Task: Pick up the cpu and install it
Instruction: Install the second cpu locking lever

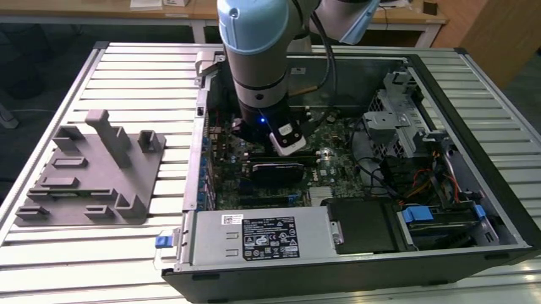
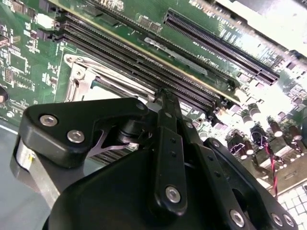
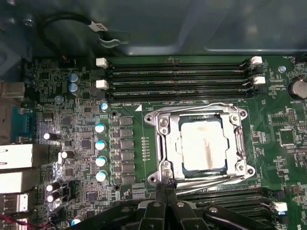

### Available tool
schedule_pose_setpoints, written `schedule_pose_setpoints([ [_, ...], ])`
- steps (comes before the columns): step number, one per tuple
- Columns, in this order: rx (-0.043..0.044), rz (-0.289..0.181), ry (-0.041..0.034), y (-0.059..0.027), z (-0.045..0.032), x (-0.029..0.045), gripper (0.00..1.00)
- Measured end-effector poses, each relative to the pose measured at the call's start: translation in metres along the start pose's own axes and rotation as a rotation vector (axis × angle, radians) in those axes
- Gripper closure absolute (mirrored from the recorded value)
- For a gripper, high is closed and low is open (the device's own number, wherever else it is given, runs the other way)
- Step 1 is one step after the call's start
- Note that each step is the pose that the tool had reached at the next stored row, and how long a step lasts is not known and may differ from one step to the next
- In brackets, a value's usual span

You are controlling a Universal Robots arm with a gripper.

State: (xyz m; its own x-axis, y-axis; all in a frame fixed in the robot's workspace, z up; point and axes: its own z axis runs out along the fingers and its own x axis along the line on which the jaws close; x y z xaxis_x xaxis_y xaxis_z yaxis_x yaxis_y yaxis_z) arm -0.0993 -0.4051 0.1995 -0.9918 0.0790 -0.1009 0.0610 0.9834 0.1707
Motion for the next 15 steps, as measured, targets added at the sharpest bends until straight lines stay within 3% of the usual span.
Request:
schedule_pose_setpoints([
  [8, -0.0411, 0.004, 0.0026, -0.0024, 0.0022, 0.0036, 0.89],
  [15, -0.0549, 0.005, 0.0033, -0.0033, 0.007, 0.0048, 0.89],
])
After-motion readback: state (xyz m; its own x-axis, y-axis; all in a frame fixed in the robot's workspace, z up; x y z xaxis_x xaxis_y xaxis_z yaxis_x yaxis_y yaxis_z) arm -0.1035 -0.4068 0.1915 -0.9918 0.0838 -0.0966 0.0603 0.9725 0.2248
